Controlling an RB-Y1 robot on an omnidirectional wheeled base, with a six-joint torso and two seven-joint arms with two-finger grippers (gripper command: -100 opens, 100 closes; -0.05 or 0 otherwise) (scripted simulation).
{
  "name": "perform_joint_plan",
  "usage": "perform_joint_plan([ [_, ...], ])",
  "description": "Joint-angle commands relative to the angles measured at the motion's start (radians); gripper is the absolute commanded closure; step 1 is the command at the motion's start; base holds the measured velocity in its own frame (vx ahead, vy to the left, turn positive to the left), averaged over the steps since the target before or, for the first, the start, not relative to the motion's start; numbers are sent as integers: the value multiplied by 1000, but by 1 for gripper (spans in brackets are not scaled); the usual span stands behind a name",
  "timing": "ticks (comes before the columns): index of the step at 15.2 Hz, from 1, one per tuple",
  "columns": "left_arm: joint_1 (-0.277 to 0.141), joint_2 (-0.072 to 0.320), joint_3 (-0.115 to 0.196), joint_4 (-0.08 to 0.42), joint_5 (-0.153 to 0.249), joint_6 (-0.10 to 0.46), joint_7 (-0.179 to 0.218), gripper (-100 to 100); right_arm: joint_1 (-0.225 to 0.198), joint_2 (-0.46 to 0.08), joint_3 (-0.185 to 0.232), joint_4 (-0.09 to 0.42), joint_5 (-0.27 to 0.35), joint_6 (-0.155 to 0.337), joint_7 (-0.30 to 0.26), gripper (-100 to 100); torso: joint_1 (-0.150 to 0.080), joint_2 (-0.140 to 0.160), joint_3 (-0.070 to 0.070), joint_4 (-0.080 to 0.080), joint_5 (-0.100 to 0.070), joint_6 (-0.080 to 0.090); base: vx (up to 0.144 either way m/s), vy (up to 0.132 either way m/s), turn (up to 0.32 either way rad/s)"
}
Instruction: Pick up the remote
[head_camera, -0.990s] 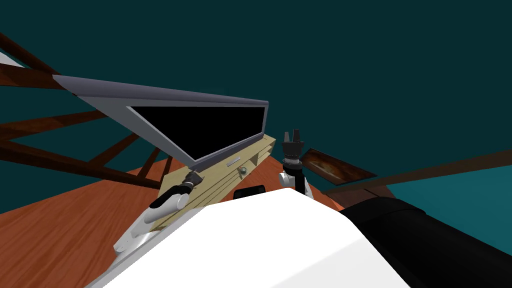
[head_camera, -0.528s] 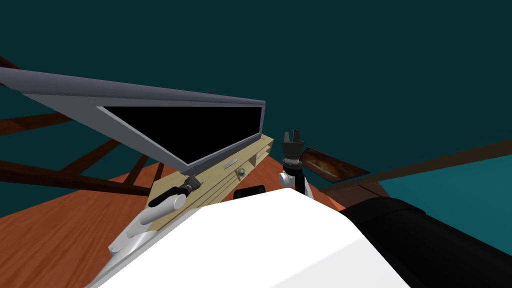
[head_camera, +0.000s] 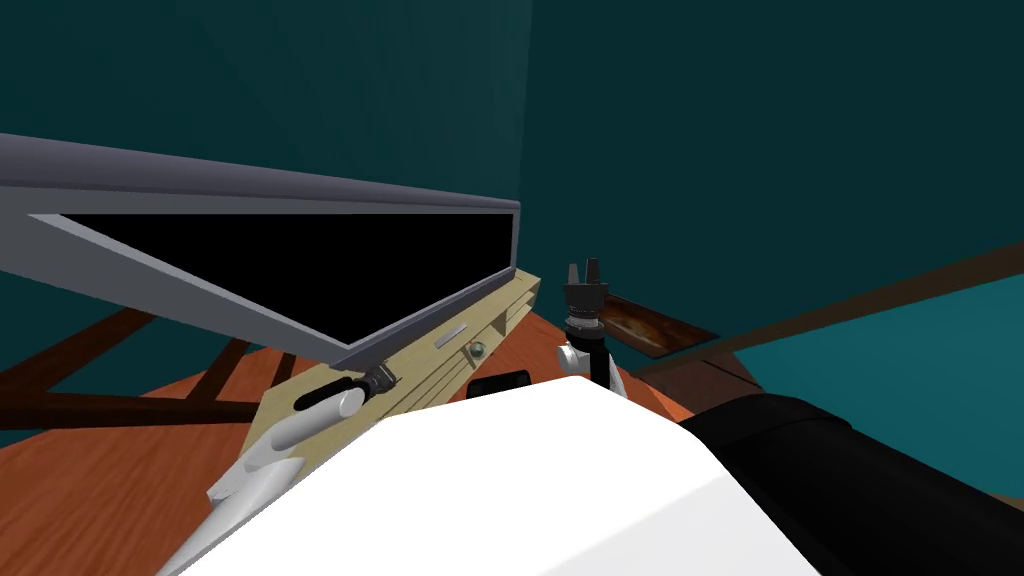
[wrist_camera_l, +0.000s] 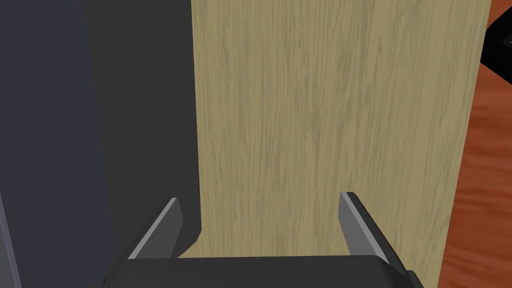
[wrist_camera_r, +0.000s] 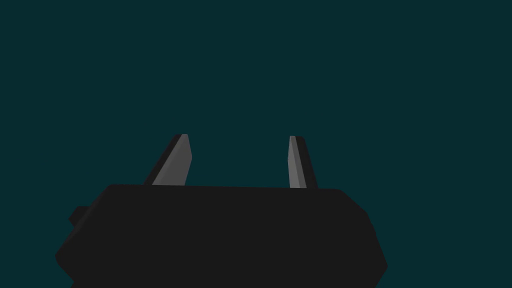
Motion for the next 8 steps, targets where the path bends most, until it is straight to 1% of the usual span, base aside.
perform_joint_plan([
  [1,-7,22,-1,35,29,50,5,-100,0,0,0,0,0,0,0,0,0,0,0,0,0,0,62,-50,-132],
  [2,-7,22,-1,35,29,63,5,-100,0,0,0,0,0,0,0,0,0,0,0,0,0,0,70,-53,-143],
  [3,-7,22,-1,35,29,63,5,-100,0,0,0,0,0,0,0,0,0,0,0,0,0,0,58,-35,-51],
  [4,-22,41,-4,73,52,100,6,-100,0,0,0,0,0,0,0,0,0,1,0,0,0,0,68,-48,-157],
  [5,-22,41,-4,73,52,106,6,-100,0,0,0,0,0,0,0,0,0,0,0,0,0,1,76,-53,-152],
  [6,-38,60,-8,110,74,136,7,-100,0,0,0,0,0,0,0,0,0,0,0,0,0,0,103,-54,-161],
  [7,-38,60,-8,110,74,147,7,-100,0,0,0,0,0,0,0,0,-1,-1,-1,0,0,1,104,-59,-157],
  [8,-53,77,-13,146,95,174,6,-100,0,0,0,0,0,0,0,0,-1,-2,-1,0,0,0,103,-71,-212],
])
